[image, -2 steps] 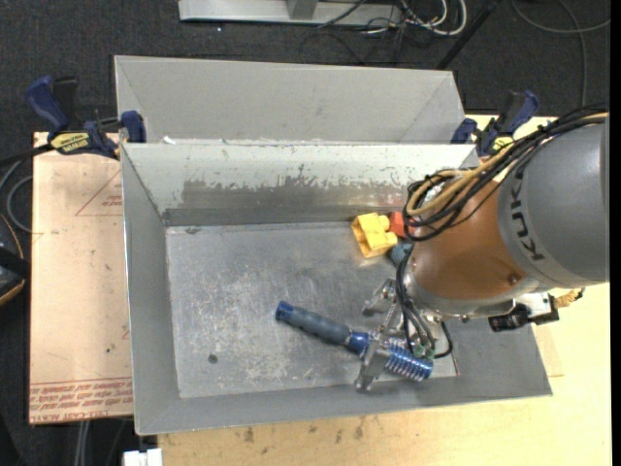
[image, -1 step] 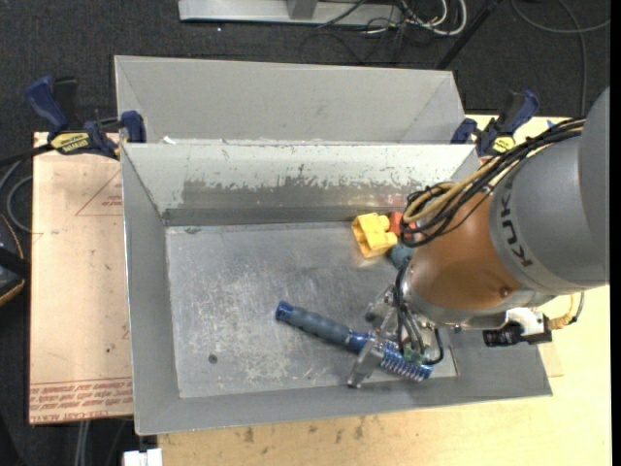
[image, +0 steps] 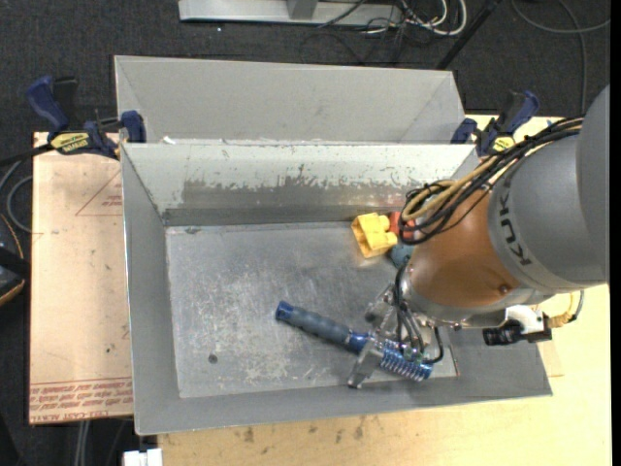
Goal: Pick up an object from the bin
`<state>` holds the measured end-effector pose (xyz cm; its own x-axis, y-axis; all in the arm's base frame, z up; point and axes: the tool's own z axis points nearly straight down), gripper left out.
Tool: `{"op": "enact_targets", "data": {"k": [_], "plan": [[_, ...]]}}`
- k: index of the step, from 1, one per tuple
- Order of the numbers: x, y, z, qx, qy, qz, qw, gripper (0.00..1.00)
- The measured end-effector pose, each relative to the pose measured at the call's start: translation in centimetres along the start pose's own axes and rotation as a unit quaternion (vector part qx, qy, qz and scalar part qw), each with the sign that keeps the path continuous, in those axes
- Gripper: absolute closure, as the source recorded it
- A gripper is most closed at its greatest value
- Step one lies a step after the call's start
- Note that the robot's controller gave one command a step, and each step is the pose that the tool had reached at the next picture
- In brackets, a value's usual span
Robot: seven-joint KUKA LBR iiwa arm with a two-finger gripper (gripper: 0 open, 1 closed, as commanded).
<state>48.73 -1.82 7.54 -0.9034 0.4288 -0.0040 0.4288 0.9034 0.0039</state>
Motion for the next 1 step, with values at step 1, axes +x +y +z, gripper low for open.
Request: {"op": "enact_targets", "data": {"k": [1], "plan": [[-0.27,-0.04,-0.09,-0.001,-0.0046,0.002,1.0000,1.00]]}}
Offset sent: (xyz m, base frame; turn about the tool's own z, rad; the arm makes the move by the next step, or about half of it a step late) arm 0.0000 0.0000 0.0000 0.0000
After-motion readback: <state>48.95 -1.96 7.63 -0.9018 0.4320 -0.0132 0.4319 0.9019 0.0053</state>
